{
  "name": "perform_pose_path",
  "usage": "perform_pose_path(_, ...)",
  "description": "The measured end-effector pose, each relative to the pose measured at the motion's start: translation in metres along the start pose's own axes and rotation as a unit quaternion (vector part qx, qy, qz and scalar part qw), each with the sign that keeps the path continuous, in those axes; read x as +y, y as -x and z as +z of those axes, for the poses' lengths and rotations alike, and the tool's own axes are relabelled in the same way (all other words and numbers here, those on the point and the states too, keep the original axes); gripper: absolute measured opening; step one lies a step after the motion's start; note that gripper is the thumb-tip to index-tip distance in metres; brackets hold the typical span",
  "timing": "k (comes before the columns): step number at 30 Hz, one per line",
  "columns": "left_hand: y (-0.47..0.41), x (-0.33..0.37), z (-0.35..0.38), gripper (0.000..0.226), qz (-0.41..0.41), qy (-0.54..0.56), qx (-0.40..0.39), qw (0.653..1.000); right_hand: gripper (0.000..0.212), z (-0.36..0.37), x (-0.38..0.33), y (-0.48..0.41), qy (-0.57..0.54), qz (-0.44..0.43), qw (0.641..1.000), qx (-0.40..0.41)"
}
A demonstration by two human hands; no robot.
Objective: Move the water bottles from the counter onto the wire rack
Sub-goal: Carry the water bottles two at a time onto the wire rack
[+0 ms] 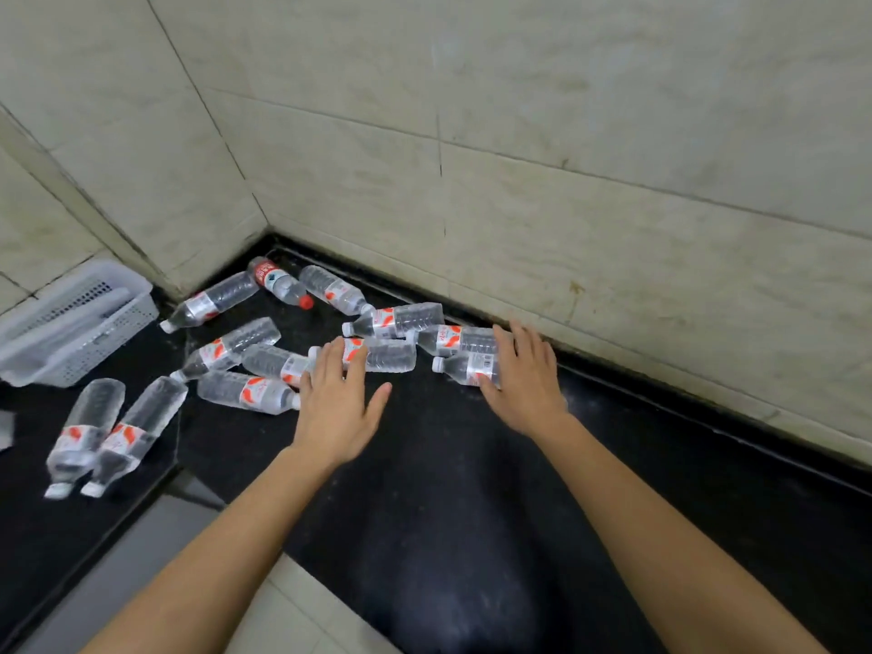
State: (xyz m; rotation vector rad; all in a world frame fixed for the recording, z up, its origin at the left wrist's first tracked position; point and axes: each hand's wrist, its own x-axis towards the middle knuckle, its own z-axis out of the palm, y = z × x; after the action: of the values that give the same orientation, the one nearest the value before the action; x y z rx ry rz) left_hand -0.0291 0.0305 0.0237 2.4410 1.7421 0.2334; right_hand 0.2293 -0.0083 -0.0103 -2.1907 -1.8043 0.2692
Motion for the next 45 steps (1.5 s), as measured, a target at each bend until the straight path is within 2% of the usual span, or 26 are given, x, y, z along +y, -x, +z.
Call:
perform_pose_path(4, -0.036, -0.016, 0.029, 0.066, 0.007, 0.013, -0.054, 0.998, 0.079, 0.017, 0.015, -0.015, 0.006, 0.034, 0.998, -0.055)
perform_pose_path(10, -0.091, -0.011, 0.078, 0.07, -0.014, 0.107, -0.175, 0.979, 0.087, 0.036, 0.033, -0.035, 0.038, 0.062, 0.992, -0.106)
perform_pose_path(13, -0.12, -0.004, 0.099, 0.071, 0.03, 0.117, -0.187, 0.975, 0.091, 0.052, 0.037, -0.051, 0.056, 0.079, 0.987, -0.128)
perform_pose_path(18, -0.165, -0.003, 0.134, 0.066, 0.117, 0.094, -0.189, 0.97, 0.097, 0.092, 0.049, -0.077, 0.098, 0.119, 0.962, -0.228)
perform_pose_path(20, -0.18, 0.001, 0.146, 0.065, 0.135, 0.09, -0.191, 0.968, 0.092, 0.102, 0.054, -0.073, 0.111, 0.131, 0.96, -0.223)
perform_pose_path(24, -0.207, 0.024, 0.159, 0.058, 0.166, 0.109, -0.189, 0.962, 0.067, 0.111, 0.056, -0.061, 0.14, 0.145, 0.964, -0.175)
perform_pose_path(27, -0.231, 0.045, 0.175, 0.059, 0.205, 0.113, -0.224, 0.946, 0.066, 0.111, 0.064, -0.049, 0.109, 0.17, 0.961, -0.191)
perform_pose_path(30, -0.238, 0.067, 0.191, 0.063, 0.154, 0.058, -0.28, 0.946, 0.068, 0.1, 0.079, -0.024, 0.078, 0.208, 0.952, -0.208)
perform_pose_path(32, -0.231, 0.079, 0.194, 0.064, 0.118, 0.036, -0.289, 0.949, 0.067, 0.093, 0.09, 0.002, 0.055, 0.255, 0.943, -0.207)
perform_pose_path(35, -0.214, 0.088, 0.196, 0.059, 0.126, 0.029, -0.284, 0.95, 0.066, 0.084, 0.103, 0.043, 0.019, 0.337, 0.919, -0.202)
perform_pose_path(37, -0.196, 0.086, 0.197, 0.051, 0.166, 0.026, -0.286, 0.943, 0.06, 0.082, 0.107, 0.065, -0.009, 0.367, 0.905, -0.213)
perform_pose_path(39, -0.168, 0.078, 0.202, 0.044, 0.249, 0.004, -0.272, 0.929, 0.058, 0.082, 0.111, 0.083, -0.055, 0.41, 0.886, -0.211)
perform_pose_path(41, -0.139, 0.066, 0.206, 0.043, 0.329, 0.009, -0.247, 0.911, 0.059, 0.082, 0.107, 0.094, -0.102, 0.466, 0.86, -0.183)
perform_pose_path(45, -0.093, 0.049, 0.211, 0.049, 0.41, 0.046, -0.234, 0.88, 0.059, 0.092, 0.093, 0.097, -0.155, 0.52, 0.833, -0.111)
